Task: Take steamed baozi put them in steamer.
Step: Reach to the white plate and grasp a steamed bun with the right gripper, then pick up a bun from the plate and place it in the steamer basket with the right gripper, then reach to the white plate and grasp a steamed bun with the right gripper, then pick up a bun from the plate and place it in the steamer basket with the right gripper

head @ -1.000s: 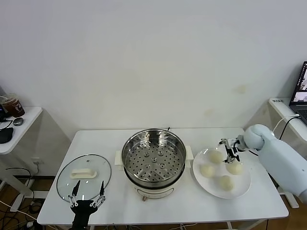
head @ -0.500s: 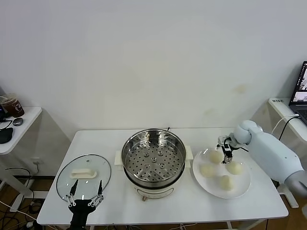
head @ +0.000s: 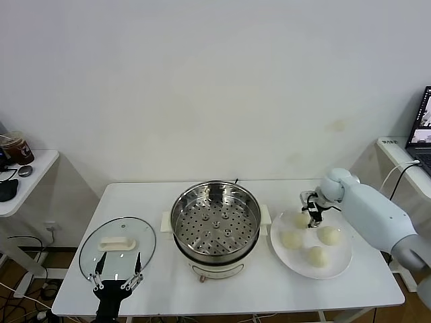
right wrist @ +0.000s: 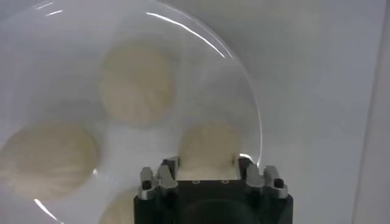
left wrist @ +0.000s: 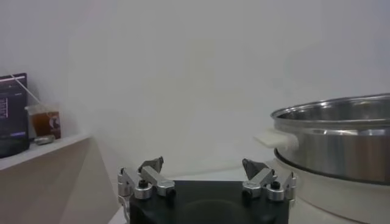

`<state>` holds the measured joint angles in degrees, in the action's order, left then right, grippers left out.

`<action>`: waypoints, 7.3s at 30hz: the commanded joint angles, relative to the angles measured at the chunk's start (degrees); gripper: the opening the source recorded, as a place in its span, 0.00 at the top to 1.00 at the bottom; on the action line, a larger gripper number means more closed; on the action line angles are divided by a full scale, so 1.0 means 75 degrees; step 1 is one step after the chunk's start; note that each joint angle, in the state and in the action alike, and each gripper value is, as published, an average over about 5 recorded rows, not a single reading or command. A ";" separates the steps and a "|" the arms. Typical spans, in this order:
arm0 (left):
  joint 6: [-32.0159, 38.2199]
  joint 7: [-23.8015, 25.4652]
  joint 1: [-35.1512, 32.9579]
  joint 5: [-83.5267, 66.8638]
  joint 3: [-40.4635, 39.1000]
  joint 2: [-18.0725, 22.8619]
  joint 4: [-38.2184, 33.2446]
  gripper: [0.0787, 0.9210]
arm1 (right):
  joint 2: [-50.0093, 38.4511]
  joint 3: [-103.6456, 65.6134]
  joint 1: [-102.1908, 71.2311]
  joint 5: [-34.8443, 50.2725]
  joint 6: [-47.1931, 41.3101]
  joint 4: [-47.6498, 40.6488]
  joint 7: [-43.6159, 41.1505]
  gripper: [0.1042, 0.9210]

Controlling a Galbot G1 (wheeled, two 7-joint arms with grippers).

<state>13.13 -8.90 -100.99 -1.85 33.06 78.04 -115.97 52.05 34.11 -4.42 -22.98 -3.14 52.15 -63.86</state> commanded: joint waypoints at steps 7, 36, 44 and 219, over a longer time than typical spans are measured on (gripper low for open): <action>-0.0007 0.0007 0.0053 -0.0004 -0.0013 -0.0012 -0.0022 0.12 | -0.0564 0.0625 0.1022 0.0956 -0.0060 0.0961 -0.0146 0.60; -0.0013 0.0035 0.0275 -0.0332 0.0215 -0.0166 -0.0101 0.12 | 0.2625 0.5067 0.4953 0.3161 0.3353 0.2842 0.0138 0.58; -0.0042 0.0031 0.0313 -0.0351 0.0312 -0.0078 -0.0121 0.12 | 0.2815 0.5211 0.4157 0.1521 0.4666 0.2255 0.0529 0.58; 0.0076 0.0090 0.0839 -0.0580 0.1008 -0.0229 0.0125 0.12 | 0.3718 0.5714 0.4219 0.7340 -0.5134 0.2876 0.2523 0.57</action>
<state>13.68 -8.23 -94.75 -6.23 40.63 76.34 -115.16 77.88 77.31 29.83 32.12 -41.12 76.69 -45.79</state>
